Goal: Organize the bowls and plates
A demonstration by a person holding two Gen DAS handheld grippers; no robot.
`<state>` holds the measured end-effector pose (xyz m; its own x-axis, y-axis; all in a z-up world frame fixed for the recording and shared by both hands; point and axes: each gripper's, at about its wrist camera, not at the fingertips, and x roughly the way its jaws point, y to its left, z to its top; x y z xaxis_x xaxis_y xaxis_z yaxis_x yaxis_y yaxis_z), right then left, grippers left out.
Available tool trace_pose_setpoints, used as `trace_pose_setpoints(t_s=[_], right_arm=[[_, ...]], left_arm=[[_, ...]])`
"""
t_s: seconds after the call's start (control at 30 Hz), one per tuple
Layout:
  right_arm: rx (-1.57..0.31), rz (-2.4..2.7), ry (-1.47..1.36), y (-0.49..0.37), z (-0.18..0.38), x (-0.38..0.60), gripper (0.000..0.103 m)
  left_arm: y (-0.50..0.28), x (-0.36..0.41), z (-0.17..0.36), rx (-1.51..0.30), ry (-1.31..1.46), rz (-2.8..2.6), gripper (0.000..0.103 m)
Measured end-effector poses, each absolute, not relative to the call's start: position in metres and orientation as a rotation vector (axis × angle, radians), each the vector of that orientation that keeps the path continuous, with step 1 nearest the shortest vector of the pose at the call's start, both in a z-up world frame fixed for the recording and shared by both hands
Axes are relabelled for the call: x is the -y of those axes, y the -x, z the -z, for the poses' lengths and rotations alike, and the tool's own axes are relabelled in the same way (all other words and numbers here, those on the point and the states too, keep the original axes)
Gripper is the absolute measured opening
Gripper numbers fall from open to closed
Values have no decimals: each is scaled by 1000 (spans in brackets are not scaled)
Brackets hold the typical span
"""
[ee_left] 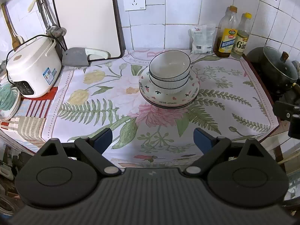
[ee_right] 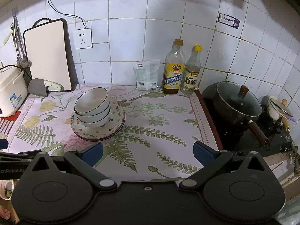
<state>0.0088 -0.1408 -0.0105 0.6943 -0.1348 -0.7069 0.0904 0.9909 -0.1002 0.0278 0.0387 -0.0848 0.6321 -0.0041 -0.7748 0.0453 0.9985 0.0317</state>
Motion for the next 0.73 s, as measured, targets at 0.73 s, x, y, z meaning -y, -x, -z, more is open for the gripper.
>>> trace_pose_setpoints(t_s=[0.73], right_arm=[[-797, 125, 65, -11, 13, 139, 103]], left_arm=[[-26, -44, 82, -868, -44, 21, 94]])
